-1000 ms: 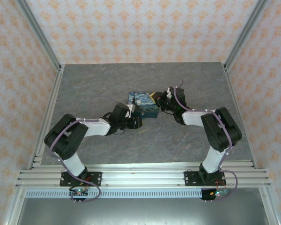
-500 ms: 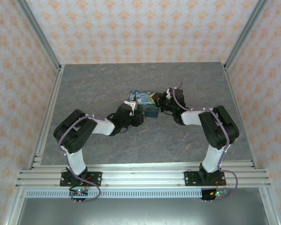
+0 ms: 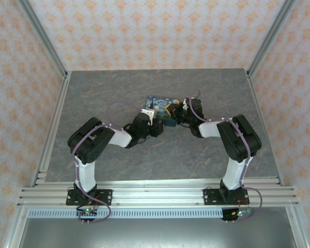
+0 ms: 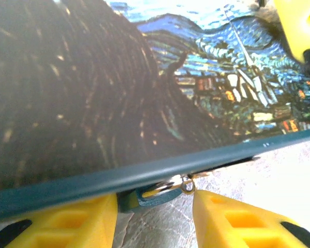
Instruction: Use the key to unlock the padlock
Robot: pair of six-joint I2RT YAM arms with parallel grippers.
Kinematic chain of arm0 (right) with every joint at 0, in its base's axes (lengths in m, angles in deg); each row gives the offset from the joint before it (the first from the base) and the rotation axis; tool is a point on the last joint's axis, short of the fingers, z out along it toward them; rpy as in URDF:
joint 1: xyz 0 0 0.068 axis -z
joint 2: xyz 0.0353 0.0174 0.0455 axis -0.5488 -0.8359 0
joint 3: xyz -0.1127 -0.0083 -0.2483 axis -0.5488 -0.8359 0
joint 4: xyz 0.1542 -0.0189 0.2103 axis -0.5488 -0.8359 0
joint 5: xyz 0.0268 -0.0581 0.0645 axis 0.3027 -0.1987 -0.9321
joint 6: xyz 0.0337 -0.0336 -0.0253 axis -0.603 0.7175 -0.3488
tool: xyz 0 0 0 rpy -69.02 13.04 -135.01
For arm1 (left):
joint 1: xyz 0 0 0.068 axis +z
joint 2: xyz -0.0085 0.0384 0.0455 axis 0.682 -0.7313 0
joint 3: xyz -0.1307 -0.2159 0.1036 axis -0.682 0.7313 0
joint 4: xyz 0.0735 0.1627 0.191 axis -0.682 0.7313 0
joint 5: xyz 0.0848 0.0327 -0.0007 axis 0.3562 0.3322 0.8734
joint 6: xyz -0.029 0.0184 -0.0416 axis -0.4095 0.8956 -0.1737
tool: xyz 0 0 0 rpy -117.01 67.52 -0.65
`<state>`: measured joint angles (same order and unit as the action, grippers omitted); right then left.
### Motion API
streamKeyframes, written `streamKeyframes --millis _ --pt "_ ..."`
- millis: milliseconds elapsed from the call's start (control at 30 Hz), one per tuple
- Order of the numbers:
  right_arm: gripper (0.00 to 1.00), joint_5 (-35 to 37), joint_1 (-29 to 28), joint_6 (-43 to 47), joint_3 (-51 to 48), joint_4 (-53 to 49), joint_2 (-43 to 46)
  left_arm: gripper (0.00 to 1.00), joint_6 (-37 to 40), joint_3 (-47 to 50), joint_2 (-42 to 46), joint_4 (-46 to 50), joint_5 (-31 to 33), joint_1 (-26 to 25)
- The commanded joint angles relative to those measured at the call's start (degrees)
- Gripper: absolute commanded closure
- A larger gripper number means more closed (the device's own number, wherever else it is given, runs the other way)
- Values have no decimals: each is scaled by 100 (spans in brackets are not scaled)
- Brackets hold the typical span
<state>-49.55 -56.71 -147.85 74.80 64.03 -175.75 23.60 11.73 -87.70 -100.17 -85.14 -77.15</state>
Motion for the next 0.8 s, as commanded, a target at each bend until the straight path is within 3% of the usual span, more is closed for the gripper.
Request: streamKeyframes --millis 0,200,533,767 --pt "100 -56 29 39 134 114 -144 57 -149 -181 -234 -318 -168 -78" --pt "100 -74 22 51 123 96 -174 57 -365 -217 -320 -607 -249 -101" --pt "100 -88 26 70 140 62 -164 52 101 -355 -501 -61 1021 -278" --pt "100 -94 25 62 149 78 -206 47 272 -532 -617 135 1252 -331"
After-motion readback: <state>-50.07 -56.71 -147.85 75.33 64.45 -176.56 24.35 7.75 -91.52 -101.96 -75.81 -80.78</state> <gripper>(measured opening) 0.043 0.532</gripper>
